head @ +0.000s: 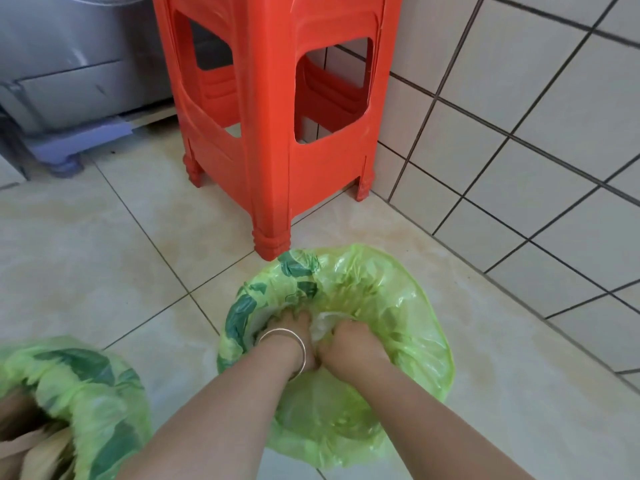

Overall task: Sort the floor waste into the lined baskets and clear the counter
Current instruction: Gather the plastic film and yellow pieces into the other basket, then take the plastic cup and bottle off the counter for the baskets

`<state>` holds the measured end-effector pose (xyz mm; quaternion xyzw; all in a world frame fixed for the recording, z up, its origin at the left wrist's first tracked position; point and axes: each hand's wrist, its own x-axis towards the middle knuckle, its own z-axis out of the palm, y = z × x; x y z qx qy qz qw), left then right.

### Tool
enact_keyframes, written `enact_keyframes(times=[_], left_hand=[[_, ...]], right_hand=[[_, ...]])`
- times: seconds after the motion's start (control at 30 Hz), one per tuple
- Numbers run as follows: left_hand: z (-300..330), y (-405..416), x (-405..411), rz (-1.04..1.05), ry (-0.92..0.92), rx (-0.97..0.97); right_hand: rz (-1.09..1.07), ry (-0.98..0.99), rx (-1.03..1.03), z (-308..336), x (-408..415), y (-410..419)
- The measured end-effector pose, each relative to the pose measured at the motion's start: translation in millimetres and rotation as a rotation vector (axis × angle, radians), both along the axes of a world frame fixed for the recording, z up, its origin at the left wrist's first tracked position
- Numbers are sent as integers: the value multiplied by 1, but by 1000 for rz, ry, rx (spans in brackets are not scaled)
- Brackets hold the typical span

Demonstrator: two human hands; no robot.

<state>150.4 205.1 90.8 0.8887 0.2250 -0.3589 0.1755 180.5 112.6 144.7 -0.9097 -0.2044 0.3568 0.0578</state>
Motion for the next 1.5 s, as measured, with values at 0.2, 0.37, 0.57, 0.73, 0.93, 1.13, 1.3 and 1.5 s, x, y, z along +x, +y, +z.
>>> enact_keyframes(times=[0.2, 0.37, 0.57, 0.73, 0.93, 1.13, 1.3, 1.5], left_hand=[[49, -8, -7, -13, -178, 38], [109, -21, -44, 76, -361, 205], [213, -38, -88, 258, -401, 192], [323, -27, -124, 333, -376, 200], [481, -12, -142, 375, -463, 231], [616, 9, -173, 487, -595, 252], [698, 36, -208, 542, -641, 312], [782, 81, -245, 602, -753, 380]], right_hand=[[34, -264, 80, 22, -5, -27], [13, -340, 149, 81, -15, -51], [0, -261, 270, 184, -41, -62], [17, -210, 329, 294, -69, -62], [94, -247, 385, 443, -94, -37], [176, -332, 514, 576, -110, -12], [236, -353, 568, 663, -124, 7], [284, -419, 598, 746, -134, 38]])
